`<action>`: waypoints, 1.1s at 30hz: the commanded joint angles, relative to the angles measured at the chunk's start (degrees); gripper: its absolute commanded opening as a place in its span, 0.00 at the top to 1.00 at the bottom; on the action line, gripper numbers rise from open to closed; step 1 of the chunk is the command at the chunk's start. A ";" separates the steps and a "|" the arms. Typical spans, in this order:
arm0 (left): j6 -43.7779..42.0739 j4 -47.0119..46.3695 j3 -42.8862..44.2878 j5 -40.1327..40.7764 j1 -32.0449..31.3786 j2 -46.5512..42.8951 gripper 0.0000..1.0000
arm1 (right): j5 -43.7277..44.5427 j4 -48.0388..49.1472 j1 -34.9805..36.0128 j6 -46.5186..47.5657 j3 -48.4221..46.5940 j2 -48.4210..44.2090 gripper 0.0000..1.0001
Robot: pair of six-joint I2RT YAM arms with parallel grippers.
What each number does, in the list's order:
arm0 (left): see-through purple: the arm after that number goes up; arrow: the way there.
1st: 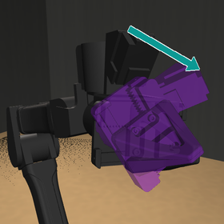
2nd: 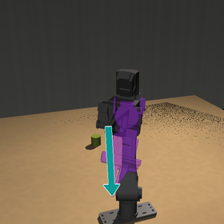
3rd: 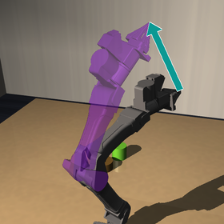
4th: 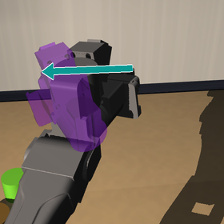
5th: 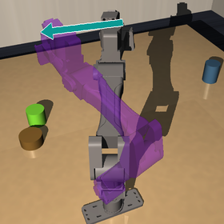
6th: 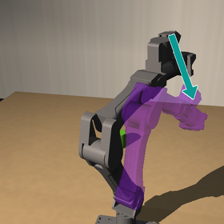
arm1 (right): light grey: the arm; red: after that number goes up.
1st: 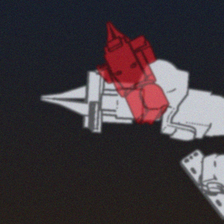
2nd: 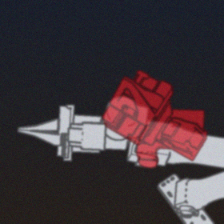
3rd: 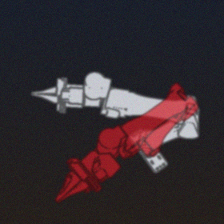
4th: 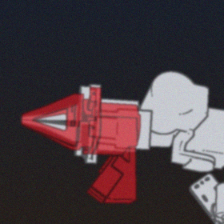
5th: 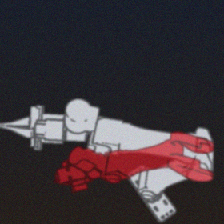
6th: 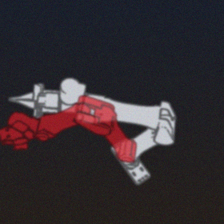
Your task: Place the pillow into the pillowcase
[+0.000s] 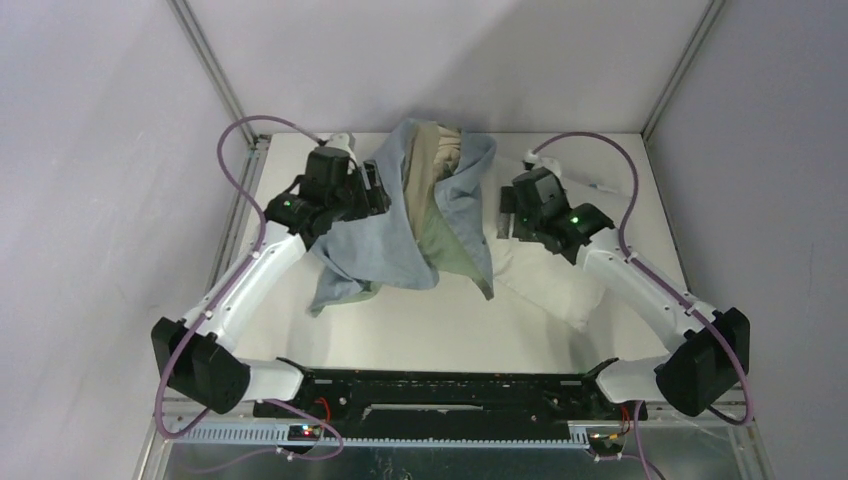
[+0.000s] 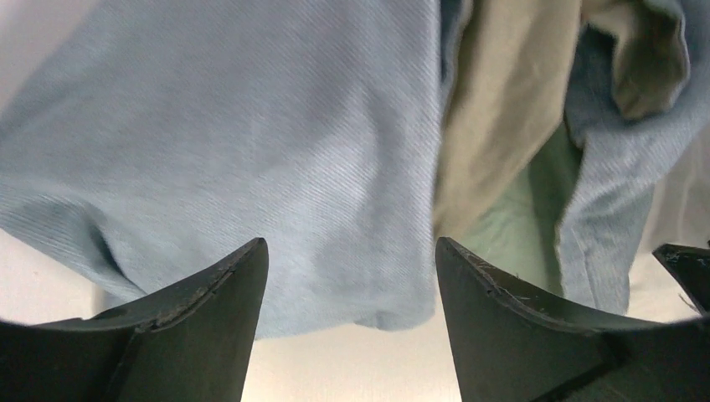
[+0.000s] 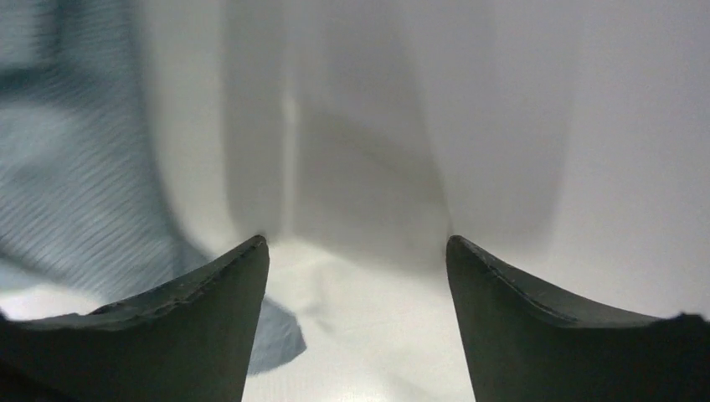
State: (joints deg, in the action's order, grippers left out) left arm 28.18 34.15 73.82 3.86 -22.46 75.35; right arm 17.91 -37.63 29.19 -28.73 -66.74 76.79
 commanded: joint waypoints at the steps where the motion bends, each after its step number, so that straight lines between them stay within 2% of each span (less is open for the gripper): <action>1: -1.57 -1.84 -1.72 -0.91 -4.76 -0.46 0.23 | 5.26 -0.92 9.28 2.18 -8.10 -0.92 0.15; 7: -1.14 -1.73 -0.49 3.37 -7.59 2.65 0.24 | 7.28 -1.28 15.25 5.25 -16.15 8.43 0.05; 13: -2.00 -2.66 0.76 6.09 -7.60 8.33 0.27 | 6.05 -1.47 12.21 6.29 -18.96 17.93 0.08; 14: -2.13 -3.21 0.89 6.63 -7.60 9.16 0.27 | 5.23 -1.56 11.47 6.20 -18.84 18.82 0.12; 16: -2.60 -4.66 1.50 6.82 -7.60 10.80 0.29 | 4.23 -1.28 10.62 5.97 -17.29 19.36 0.26; 18: -3.18 -5.00 2.77 7.30 -7.59 12.49 0.35 | 3.24 -0.65 10.11 5.50 -14.59 18.49 0.55; 19: -3.71 -4.59 3.63 7.70 -7.53 13.42 0.44 | 2.89 -0.61 9.87 5.24 -13.34 17.83 0.68; 20: -4.34 -3.06 5.00 8.61 -7.36 14.25 0.56 | 2.94 -0.75 9.69 4.98 -12.15 17.19 0.79; 22: -5.68 0.52 8.12 11.45 -6.15 14.45 0.88 | 2.90 -1.39 9.35 4.65 -9.99 15.30 0.98; 23: -6.10 1.55 9.27 13.14 -5.00 13.37 0.98 | 2.73 -1.68 9.19 4.48 -8.50 14.13 1.00; 24: -6.59 2.12 10.17 14.26 -3.58 11.80 1.00 | 2.49 -1.86 9.07 4.40 -7.24 12.57 1.00; 29: -9.08 6.41 20.41 23.27 6.72 9.00 1.00 | 0.95 -3.70 8.03 4.60 -2.49 5.46 1.00; 33: -8.57 8.40 31.98 27.41 13.92 15.04 1.00 | 0.19 -5.06 6.95 5.02 -1.53 2.38 1.00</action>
State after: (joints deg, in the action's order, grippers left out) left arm 21.34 41.52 94.08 21.58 -14.50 88.92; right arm 17.82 -36.47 37.67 -24.01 -69.63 82.61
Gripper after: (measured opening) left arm 0.004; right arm 0.010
